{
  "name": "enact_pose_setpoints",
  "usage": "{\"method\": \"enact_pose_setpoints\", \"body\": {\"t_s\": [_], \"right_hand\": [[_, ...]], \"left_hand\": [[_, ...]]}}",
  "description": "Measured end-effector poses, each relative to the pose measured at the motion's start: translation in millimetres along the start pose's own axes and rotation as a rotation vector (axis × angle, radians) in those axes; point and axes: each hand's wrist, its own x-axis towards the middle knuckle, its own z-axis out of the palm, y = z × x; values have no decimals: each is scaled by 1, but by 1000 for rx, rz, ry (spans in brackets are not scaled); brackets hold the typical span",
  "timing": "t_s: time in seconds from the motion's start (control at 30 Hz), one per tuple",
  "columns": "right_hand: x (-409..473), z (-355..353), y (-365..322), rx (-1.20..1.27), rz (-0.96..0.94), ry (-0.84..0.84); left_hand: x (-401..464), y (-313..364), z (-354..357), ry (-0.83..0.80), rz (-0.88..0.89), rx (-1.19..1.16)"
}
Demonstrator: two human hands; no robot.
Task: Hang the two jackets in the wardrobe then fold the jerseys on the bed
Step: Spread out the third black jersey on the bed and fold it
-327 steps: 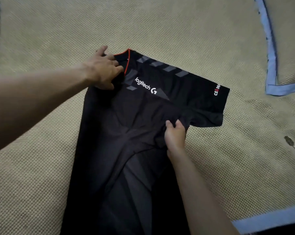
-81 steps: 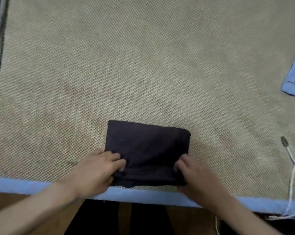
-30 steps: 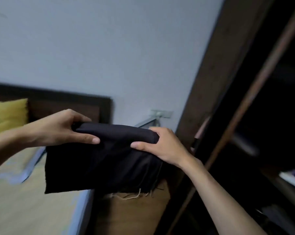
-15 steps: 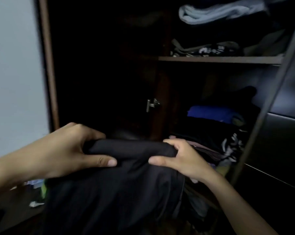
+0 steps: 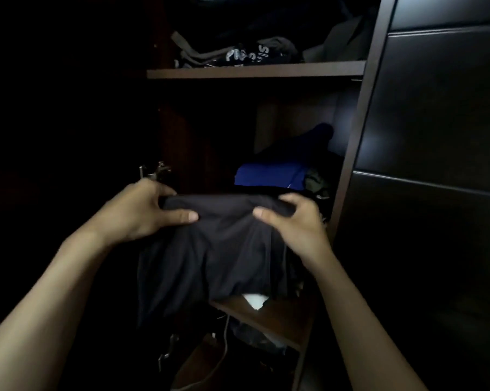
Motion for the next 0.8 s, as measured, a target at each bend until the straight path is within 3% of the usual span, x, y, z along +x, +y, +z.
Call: {"method": "enact_pose_setpoints", "body": {"t_s": [0.1,0.17,0.23,0.3,0.37,0.43,0.5,0.53,0.7,0.8], "right_hand": [[57,-4,-33,-87,-103,316],[100,-3,-45,-268,-64,452],[138,1,-47,-556,83,509],[154,15,-34,-832,135,502],[152,32,-1,-1002,26,430],[136,43,44,-1072,36,205],[120,44,83,-1095,178,-80],[115,43,94,-1102,225,-158],[112,40,62,-1120,237,-270],[93,44,28,-1035,56,-239]], "left_hand": [[85,9,-3,96,106,2],[149,26,6,176,73,124],[193,41,29,244,-9,302],[214,44,63,354,40,397],[218,30,110,358,179,348],[210,6,161,133,227,227],[199,-14,200,-149,197,226],[196,-20,210,-204,190,242],[196,-13,186,-280,177,299],[173,-5,162,-150,202,250]]}}
